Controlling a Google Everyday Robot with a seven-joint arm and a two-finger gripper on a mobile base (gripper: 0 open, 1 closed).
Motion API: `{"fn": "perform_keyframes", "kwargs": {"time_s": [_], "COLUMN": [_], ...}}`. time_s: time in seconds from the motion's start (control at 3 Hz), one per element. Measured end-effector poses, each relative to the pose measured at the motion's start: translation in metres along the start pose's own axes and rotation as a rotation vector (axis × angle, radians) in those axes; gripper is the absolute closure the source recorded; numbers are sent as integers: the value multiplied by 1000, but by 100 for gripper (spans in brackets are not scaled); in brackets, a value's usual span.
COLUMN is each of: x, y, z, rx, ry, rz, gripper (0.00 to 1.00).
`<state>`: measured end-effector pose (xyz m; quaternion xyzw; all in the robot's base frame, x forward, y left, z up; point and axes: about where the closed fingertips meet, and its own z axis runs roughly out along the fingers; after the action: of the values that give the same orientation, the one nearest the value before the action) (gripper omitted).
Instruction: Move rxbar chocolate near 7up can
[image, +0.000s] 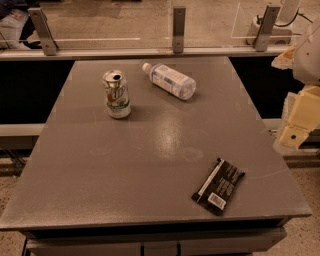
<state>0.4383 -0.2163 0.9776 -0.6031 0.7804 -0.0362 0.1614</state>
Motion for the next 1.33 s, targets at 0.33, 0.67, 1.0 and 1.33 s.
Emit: {"fn": "perform_keyframes", "kwargs": {"time_s": [0.33,0.67,1.0,1.33], "x": [0,-10,-32,-53], "y": [0,7,20,31], "z": [0,27,60,91], "rx": [0,-57,-124,-184], "ry": [0,9,-21,-57], "rz": [0,-97,-263,-430], "gripper": [0,0,0,0]}}
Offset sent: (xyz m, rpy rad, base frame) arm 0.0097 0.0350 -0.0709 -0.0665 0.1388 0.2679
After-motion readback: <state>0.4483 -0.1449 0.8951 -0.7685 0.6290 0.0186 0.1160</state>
